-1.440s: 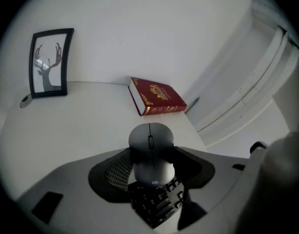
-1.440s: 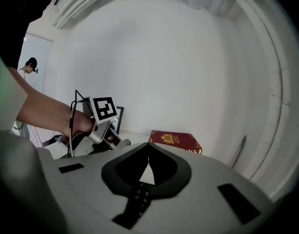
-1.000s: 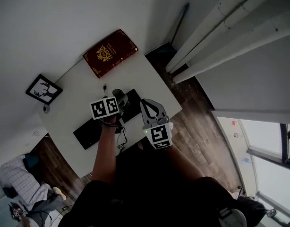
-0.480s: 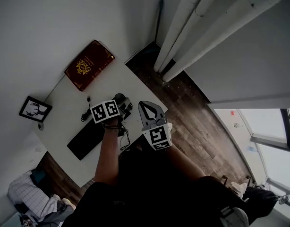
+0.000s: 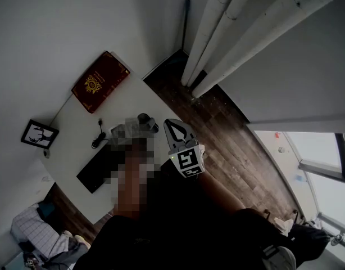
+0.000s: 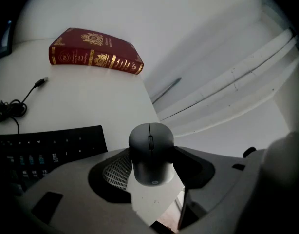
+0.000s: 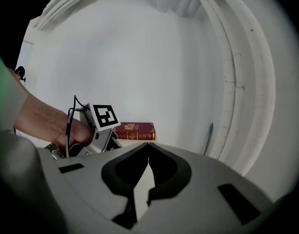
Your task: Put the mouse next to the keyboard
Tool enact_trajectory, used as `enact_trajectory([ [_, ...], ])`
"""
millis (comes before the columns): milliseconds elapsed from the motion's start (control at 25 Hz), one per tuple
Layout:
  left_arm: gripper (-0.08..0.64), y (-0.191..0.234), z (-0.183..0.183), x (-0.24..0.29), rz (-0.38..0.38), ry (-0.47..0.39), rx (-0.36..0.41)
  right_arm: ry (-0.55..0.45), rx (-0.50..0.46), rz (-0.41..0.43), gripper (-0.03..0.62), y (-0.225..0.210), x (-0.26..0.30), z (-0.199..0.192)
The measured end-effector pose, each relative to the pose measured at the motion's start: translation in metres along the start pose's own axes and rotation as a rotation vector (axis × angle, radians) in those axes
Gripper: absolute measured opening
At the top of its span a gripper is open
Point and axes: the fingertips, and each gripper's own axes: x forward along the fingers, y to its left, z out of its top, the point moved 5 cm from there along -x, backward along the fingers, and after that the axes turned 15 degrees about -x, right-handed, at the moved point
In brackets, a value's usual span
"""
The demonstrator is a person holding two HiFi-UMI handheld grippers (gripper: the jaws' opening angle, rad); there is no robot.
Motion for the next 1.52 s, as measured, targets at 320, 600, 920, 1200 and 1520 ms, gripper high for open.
enact_trajectory([
  [320, 0.264, 0.006, -0.004, 0.017, 0.038, 0.025, -0.057, 0.021, 0.011, 0.011, 0.02, -0.012, 0.004, -0.008],
  [600, 0.264, 0.005, -0.007, 0.03, 0.067, 0.045, -0.065, 0.041, 0.037, 0.016, 0.02, -0.02, -0.001, -0.018],
  [920, 0.262, 0.005, -0.003, 0.04, 0.105, 0.024, -0.069, 0.046, 0.076, -0.001, 0.02, -0.034, -0.004, -0.03],
  [1200, 0.262, 0.005, -0.006, 0.041, 0.136, 0.002, -0.065, 0.052, 0.102, 0.002, 0.02, -0.041, -0.008, -0.041],
  [1520, 0.238, 0.005, -0.007, 0.04, 0.127, -0.028, -0.069, 0.047, 0.118, 0.01, 0.021, -0.043, -0.009, -0.048],
])
